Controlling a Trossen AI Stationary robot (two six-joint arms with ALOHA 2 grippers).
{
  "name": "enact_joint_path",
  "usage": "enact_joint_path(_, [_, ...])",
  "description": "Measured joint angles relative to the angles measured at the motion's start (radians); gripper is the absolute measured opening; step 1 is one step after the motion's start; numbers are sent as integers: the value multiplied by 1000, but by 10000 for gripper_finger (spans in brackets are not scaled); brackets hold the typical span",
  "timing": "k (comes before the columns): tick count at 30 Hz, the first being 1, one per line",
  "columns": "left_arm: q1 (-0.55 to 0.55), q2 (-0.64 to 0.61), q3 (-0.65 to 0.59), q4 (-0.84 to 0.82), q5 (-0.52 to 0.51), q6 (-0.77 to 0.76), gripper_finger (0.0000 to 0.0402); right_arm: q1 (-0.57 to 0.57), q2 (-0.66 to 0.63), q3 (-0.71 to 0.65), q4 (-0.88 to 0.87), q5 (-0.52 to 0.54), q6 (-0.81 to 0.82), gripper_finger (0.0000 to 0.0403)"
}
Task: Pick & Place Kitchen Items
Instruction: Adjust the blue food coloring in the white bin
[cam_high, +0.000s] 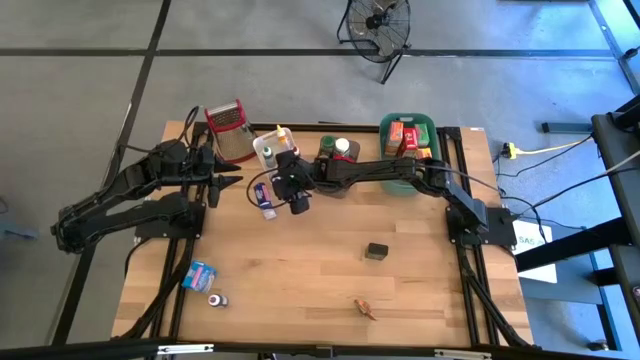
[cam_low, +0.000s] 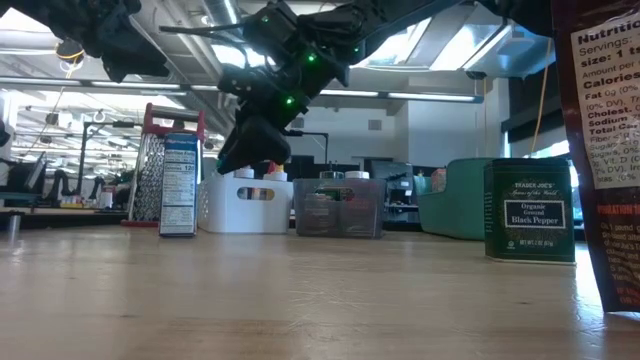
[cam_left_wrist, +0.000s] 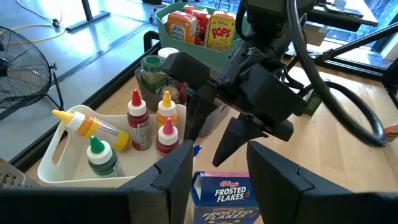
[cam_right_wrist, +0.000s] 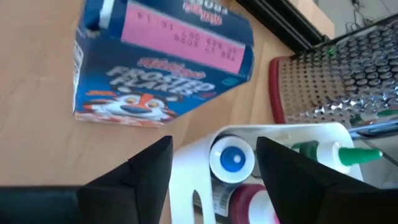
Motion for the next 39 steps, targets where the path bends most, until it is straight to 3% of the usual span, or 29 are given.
enact_joint_path(13, [0,0,0,-1,0,-1,145,-6,0,0,13,-5,0,205])
enact_joint_path(39, [0,0,0,-5,1,-1,145,-9,0,0,15,6,-1,33])
